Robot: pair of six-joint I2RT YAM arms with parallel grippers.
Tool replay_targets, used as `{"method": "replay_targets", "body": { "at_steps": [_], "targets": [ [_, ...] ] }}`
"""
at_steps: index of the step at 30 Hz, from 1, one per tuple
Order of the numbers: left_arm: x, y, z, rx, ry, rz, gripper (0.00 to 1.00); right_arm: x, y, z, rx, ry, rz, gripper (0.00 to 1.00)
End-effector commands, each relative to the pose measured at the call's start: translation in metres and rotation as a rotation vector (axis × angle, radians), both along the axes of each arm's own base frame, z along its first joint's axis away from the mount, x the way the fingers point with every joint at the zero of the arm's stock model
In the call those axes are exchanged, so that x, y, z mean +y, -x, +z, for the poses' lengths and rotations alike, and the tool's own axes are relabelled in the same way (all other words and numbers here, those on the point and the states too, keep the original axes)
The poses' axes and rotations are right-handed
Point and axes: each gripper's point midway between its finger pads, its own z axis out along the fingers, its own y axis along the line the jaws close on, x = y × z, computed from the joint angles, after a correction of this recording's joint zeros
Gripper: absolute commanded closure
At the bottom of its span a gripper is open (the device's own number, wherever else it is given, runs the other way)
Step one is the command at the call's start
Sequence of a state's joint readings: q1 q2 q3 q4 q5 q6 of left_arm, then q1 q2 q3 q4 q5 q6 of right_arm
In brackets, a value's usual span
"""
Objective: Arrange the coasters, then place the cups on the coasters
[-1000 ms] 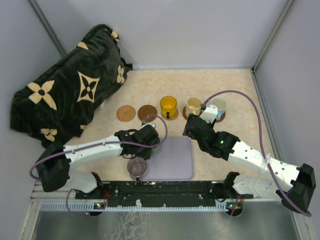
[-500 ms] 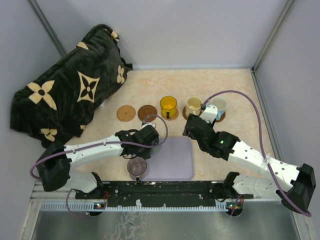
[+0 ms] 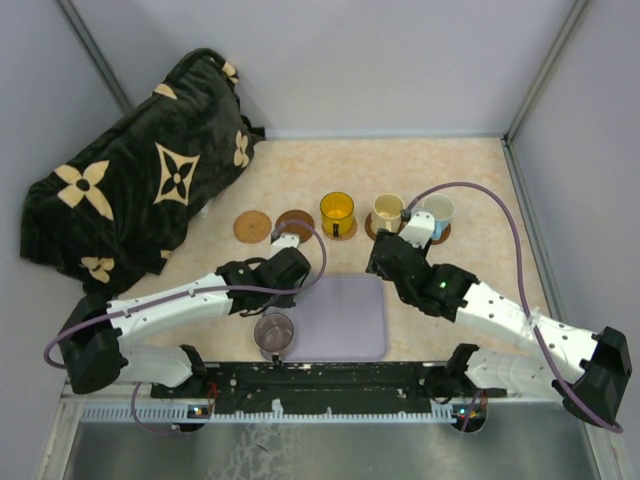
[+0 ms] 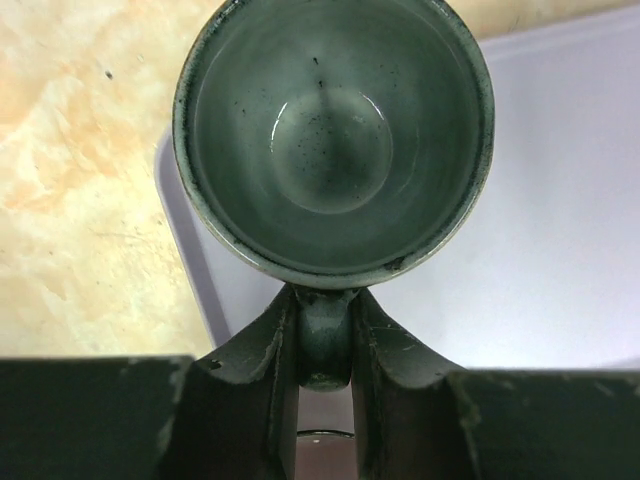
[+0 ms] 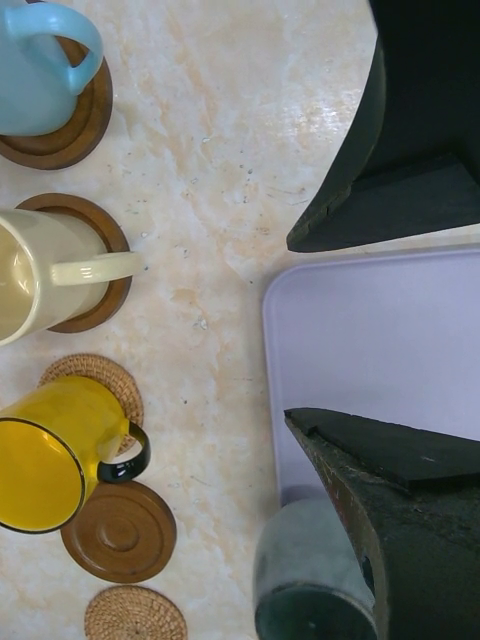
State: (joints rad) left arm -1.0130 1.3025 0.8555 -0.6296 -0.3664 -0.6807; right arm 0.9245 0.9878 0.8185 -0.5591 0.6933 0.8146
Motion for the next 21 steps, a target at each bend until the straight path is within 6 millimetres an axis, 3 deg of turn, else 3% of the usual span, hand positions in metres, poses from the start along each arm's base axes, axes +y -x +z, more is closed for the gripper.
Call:
{"method": "replay_targets", "body": {
  "at_steps": [1, 11, 21],
  "targets": [
    [-0.017, -0.04, 0.055, -0.23, 0.136, 0.085, 1.0, 0.001, -0.004, 0.007, -0.036, -0.035, -0.015, 0.36],
    [-0.009, -0.096, 0.083, -0.436, 0.052, 0.176, 1.0, -0.004, -0.001, -0.001, -0.023, -0.02, -0.021, 0.39],
    [0.017, -0.171, 0.071, -0.393, 0.004, 0.25, 1.0, -0.015, 0.003, 0.004, -0.042, -0.021, -0.043, 0.41]
  ]
}}
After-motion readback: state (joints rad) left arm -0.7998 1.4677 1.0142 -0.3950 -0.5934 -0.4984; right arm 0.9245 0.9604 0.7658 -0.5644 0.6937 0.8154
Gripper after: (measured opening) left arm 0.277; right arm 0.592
